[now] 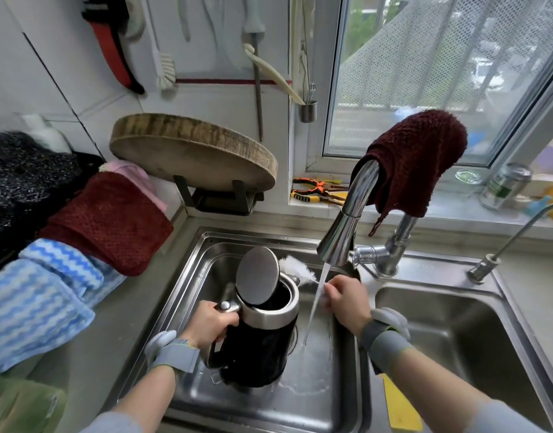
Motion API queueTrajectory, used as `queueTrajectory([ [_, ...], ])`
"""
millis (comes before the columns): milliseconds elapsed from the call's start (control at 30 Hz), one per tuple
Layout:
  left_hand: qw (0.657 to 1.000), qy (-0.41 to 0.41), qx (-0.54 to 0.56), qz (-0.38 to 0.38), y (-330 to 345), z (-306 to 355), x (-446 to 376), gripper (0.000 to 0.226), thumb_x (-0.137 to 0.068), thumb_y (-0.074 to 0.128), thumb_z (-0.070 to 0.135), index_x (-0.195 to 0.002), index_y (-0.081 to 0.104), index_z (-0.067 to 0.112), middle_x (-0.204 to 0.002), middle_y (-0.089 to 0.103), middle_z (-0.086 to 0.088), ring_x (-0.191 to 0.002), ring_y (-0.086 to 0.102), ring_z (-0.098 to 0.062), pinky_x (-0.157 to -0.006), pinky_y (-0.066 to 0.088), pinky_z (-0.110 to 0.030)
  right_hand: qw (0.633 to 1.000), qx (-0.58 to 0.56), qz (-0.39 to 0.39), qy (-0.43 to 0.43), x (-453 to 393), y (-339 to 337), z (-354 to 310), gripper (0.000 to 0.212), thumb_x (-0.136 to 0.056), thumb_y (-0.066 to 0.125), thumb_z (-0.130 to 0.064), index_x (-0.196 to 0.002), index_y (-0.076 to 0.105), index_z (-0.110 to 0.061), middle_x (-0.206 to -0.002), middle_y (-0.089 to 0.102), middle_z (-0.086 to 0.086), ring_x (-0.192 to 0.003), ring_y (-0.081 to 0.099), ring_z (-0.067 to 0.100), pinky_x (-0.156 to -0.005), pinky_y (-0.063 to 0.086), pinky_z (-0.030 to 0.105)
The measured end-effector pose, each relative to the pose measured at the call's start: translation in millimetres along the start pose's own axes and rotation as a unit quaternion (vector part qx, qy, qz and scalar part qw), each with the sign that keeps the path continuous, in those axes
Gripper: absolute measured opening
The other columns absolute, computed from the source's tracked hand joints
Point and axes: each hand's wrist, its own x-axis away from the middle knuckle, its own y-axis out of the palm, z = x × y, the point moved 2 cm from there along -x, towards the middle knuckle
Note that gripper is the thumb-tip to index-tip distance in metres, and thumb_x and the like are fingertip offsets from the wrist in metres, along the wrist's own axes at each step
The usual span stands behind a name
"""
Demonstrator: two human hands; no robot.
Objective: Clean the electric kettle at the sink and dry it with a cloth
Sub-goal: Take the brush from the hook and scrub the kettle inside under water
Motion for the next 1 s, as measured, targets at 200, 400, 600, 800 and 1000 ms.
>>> queueTrajectory([
  [200,1.0,0.013,0.009,-0.003,-3,-5,-1,0.026,-0.048,0.061,0.01,-0.034,0.04,0.017,-0.037,0.033,-0.002,-0.033,0.028,-0.015,-0.042,0.021,-0.022,0.977,-0.16,-0.038,0.135,20,17,4,0.016,-0.099,0.036,-0.009,-0.083,0.038,-0.008,-0.065,0.056,0.014,-0.043,0.043,0.02,-0.039,0.036,0.024],
  [400,0.999,-0.003,-0.037,0.001,-11,-9,-6,0.028,-0.036,0.064,0.027,-0.028,0.04,0.015,-0.034,0.033,0.0,-0.032,0.028,-0.015,-0.042,0.02,-0.023,0.977,-0.107,-0.071,0.171,70,15,29,0.013,-0.093,0.037,-0.008,-0.082,0.044,-0.005,-0.059,0.056,0.01,-0.041,0.041,0.017,-0.038,0.031,0.021],
  [600,0.996,-0.007,-0.087,0.009,-4,6,-1,0.028,-0.052,0.067,0.02,-0.036,0.045,0.016,-0.036,0.04,0.0,-0.035,0.035,-0.017,-0.038,0.025,-0.021,0.988,-0.017,-0.038,0.15,83,7,25,0.012,-0.088,0.048,-0.019,-0.079,0.049,-0.011,-0.077,0.061,0.01,-0.068,0.05,0.021,-0.059,0.036,0.028],
  [800,0.994,-0.016,-0.105,0.013,3,8,-1,0.027,-0.045,0.063,0.025,-0.029,0.047,0.011,-0.035,0.043,-0.001,-0.041,0.039,-0.019,-0.048,0.028,-0.028,0.99,0.043,-0.024,0.13,81,3,15,0.011,-0.088,0.049,-0.021,-0.082,0.046,-0.012,-0.082,0.057,0.008,-0.079,0.051,0.026,-0.068,0.036,0.032],
  [1000,0.992,-0.017,-0.12,0.024,5,8,-5,0.026,-0.036,0.064,0.035,-0.037,0.049,0.013,-0.036,0.047,-0.003,-0.042,0.045,-0.022,-0.05,0.034,-0.028,0.985,0.145,-0.018,0.095,66,3,-4,0.01,-0.088,0.044,-0.018,-0.086,0.039,-0.011,-0.079,0.051,0.008,-0.075,0.046,0.03,-0.067,0.035,0.033],
])
